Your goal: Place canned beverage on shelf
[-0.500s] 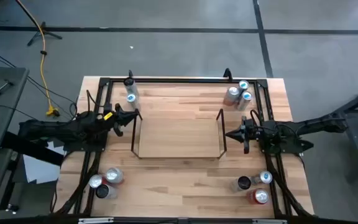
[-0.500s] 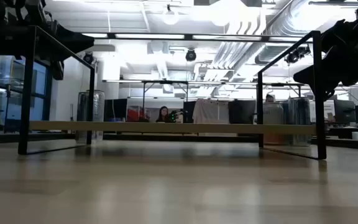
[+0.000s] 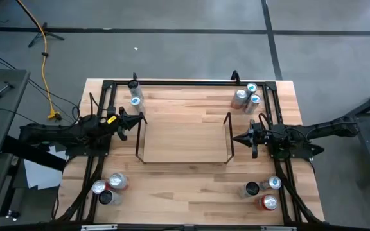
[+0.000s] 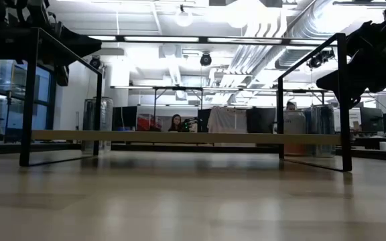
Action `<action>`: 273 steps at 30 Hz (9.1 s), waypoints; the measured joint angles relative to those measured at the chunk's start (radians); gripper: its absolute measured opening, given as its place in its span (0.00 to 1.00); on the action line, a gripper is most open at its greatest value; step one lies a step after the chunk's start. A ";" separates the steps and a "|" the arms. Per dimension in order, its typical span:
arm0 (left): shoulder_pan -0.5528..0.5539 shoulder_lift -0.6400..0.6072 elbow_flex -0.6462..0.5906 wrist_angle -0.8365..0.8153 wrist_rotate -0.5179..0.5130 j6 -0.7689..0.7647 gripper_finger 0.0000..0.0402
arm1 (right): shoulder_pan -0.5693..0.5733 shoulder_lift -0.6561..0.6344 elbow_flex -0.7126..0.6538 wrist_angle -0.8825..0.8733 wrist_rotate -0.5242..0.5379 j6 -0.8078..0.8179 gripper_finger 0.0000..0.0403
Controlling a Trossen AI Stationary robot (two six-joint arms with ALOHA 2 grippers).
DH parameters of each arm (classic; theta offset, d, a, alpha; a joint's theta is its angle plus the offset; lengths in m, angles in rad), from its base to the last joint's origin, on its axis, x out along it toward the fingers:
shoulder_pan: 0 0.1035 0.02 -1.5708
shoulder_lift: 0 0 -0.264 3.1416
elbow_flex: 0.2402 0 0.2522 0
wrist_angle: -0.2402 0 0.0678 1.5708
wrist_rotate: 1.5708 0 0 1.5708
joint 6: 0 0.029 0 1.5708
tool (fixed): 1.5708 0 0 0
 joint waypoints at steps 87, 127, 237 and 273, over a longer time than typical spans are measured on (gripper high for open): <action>0.000 0.000 0.000 -0.013 0.000 0.000 0.00 | -0.003 -0.005 0.402 -0.308 0.141 0.127 0.00; 0.000 0.000 0.000 -0.022 0.000 0.000 0.00 | -0.602 0.965 1.511 -1.467 0.311 0.597 0.97; 0.000 0.000 0.000 -0.022 0.000 0.000 0.00 | -0.556 1.020 1.779 -1.314 -0.064 -0.013 0.56; 0.000 0.000 0.000 -0.027 0.000 0.000 0.00 | -0.257 1.713 2.091 -1.600 -0.180 0.090 0.56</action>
